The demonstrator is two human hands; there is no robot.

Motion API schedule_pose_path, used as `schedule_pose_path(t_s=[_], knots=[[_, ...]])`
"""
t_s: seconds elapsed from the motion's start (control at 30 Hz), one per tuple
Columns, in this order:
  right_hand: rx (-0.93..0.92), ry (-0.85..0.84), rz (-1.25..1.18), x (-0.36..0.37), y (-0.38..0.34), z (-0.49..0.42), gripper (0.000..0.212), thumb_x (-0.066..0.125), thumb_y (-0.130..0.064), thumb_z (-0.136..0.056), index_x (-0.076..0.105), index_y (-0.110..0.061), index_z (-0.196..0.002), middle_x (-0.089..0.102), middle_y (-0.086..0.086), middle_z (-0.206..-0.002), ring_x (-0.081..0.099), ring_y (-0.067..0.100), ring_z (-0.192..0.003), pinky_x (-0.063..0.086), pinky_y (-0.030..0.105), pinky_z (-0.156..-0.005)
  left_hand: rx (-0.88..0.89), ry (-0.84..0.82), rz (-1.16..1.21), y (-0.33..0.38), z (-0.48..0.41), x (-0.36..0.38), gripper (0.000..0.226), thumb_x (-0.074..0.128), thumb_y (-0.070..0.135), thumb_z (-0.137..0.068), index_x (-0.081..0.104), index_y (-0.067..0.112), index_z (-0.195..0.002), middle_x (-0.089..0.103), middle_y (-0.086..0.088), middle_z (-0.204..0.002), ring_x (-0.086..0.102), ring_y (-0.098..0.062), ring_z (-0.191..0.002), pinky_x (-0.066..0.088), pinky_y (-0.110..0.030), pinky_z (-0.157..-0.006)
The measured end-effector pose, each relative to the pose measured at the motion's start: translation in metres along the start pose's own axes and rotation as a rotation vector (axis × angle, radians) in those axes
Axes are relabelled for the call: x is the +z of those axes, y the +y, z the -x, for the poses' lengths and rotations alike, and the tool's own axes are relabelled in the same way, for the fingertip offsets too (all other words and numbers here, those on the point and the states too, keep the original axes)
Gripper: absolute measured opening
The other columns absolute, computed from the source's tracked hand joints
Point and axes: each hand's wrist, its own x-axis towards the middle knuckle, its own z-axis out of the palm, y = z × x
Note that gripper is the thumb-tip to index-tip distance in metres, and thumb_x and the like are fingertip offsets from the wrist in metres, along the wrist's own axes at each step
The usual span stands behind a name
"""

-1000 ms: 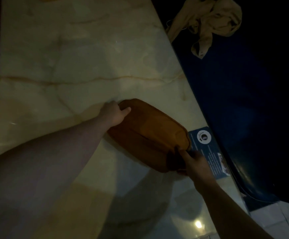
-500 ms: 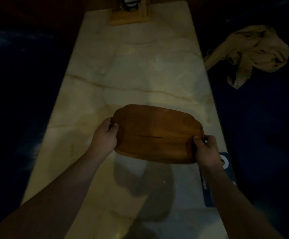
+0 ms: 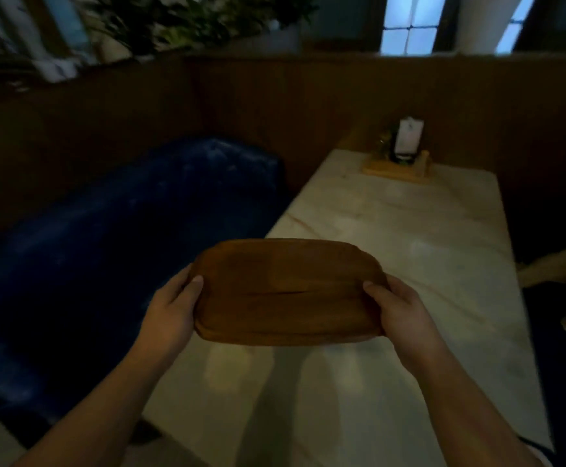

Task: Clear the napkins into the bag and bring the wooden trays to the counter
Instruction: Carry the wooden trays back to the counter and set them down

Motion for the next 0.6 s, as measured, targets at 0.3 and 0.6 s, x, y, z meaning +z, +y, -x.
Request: schedule_pose_path(t_s=[0.3, 0.6], knots=[[-0.165, -0.329, 0.117, 0.210, -0.027, 0.096, 0.016, 0.051, -0.030, -0.095, 0.062, -0.037, -0.104, 0.070, 0.000, -0.105, 0.067, 0.021, -0.096, 0.053, 0.050, -0.089, 0.082, 0.392, -0.015, 0.019, 0.124, -0.220, 0.024, 0.040, 0.023, -0.099, 0.053, 0.043, -0.100, 0.062, 0.004, -0.095, 0.060, -0.017, -0.084, 0.048, -0.033, -0.078], [-0.156, -0.669, 0.052, 0.394, -0.020, 0.213, 0.020, 0.052, -0.034, -0.095, 0.068, -0.032, -0.106, 0.073, 0.004, -0.107, 0.069, 0.026, -0.097, 0.053, 0.050, -0.090, 0.109, 0.805, -0.035, 0.022, 0.257, -0.402, 0.024, 0.042, 0.020, -0.098, 0.055, 0.031, -0.115, 0.062, 0.013, -0.095, 0.060, -0.009, -0.089, 0.049, -0.032, -0.078]])
